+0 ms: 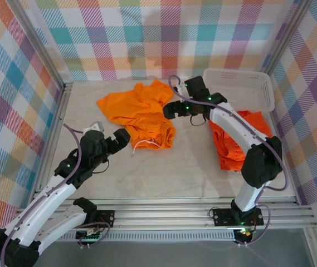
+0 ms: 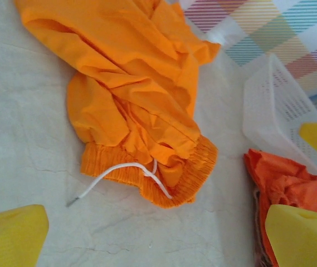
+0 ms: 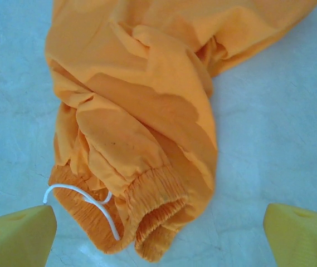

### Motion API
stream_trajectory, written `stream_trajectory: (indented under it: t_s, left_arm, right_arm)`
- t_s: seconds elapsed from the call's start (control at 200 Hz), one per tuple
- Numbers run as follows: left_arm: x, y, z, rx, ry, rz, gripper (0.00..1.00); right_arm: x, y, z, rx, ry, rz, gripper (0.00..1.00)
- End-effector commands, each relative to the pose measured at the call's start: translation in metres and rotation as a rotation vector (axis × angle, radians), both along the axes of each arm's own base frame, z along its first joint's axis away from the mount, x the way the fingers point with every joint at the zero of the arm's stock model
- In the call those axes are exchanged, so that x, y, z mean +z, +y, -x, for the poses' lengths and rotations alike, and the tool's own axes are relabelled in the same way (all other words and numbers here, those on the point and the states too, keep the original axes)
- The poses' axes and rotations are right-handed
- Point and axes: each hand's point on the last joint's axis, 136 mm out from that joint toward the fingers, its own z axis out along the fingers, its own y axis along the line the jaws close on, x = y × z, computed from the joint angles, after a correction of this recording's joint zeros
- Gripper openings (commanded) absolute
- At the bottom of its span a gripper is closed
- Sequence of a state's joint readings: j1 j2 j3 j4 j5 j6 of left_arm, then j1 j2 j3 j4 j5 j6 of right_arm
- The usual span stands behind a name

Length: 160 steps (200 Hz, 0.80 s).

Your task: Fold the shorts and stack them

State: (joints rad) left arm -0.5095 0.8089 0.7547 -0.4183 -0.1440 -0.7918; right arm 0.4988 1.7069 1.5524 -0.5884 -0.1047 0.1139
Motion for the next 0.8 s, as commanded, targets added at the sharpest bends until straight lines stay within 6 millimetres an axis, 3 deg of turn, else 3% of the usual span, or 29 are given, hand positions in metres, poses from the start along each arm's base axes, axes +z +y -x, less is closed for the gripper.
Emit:
stream_trajectory:
  t_s: [0.0, 0.18, 0.33, 0.495, 0.64, 0.795]
  left_arm:
    - [-0.003, 0.011, -0.011, 0.053, 0.047, -0.041, 1.00]
    - [-0.013, 0.021, -0.045, 0.081, 0.141, 0.018, 1.00]
    - [-0.017, 0.037, -0.087, 0.088, 0.201, 0.083, 1.00]
    - [-0.042, 0.068, -0.138, 0.139, 0.306, 0.112, 1.00]
    - [-0.060, 0.086, -0.182, 0.169, 0.342, 0.165, 0.98]
    - [-0.079, 0.093, -0.217, 0.176, 0.388, 0.169, 0.97]
  right_arm:
    - [-0.002, -0.004, 0.004, -0.058, 0.008, -0.050, 0.95]
    - [-0.041, 0.014, 0.023, -0.028, 0.148, -0.130, 0.92]
    - [-0.076, 0.016, 0.019, -0.044, 0.214, -0.077, 0.90]
    - [-0.102, 0.029, 0.016, -0.030, 0.260, -0.046, 0.89]
    - [-0.119, 0.035, 0.013, -0.032, 0.298, -0.027, 0.82]
    - [-0.124, 0.049, 0.011, -0.011, 0.298, -0.040, 0.75]
